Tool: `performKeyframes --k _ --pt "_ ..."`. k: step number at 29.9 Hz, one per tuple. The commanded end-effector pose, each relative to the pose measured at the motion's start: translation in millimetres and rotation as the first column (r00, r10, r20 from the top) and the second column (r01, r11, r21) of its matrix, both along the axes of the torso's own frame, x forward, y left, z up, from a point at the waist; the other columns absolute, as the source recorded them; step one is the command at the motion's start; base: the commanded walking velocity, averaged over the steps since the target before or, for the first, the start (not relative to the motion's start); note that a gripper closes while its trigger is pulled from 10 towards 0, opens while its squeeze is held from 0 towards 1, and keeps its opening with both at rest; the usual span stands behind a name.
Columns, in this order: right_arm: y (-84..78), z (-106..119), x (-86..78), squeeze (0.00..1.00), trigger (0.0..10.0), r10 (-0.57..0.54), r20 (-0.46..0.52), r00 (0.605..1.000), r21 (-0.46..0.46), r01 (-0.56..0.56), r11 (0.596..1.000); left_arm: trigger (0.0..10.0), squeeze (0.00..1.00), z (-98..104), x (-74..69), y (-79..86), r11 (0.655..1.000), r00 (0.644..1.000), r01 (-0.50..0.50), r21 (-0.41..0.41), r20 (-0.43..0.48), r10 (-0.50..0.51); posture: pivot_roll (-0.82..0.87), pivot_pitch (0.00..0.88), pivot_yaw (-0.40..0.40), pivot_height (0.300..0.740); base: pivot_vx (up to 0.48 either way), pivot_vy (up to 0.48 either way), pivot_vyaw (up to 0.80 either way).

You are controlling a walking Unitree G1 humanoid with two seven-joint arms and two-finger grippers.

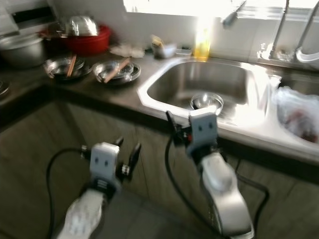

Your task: Kitchen organization

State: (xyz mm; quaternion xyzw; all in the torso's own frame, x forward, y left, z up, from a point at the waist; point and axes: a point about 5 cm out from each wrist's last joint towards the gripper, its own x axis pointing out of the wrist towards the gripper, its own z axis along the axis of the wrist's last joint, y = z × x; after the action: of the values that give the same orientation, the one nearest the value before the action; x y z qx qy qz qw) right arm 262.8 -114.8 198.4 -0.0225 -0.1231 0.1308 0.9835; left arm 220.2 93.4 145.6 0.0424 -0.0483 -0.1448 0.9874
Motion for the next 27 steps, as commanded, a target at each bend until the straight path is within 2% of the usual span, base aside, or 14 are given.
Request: performKeyframes --k 1,16,27 --pt "-1.9 4.7 0.8 0.00 10.0 -0.011 0.017 1.000 0.005 0.011 1.000 10.0 0.00 7.9 3.1 -2.5 1.000 0.999 0.011 -0.007 0.033 -0.011 0.08 0.054 -0.005 0.740 0.000 0.000 0.00" --pt "0.5 5.6 2.2 0.00 10.0 -0.002 0.018 1.000 0.003 0.002 1.000 10.0 0.00 6.1 2.5 -0.7 1.000 1.000 0.001 -0.006 0.022 -0.001 0.08 0.066 -0.008 0.740 0.000 0.000 0.00" --pt "2.1 5.1 3.0 0.00 10.0 0.002 0.015 1.000 0.003 -0.002 1.000 10.0 0.00 5.3 1.8 0.1 1.000 1.000 0.001 -0.004 0.018 -0.001 0.08 0.069 -0.008 0.740 0.000 0.327 0.00"
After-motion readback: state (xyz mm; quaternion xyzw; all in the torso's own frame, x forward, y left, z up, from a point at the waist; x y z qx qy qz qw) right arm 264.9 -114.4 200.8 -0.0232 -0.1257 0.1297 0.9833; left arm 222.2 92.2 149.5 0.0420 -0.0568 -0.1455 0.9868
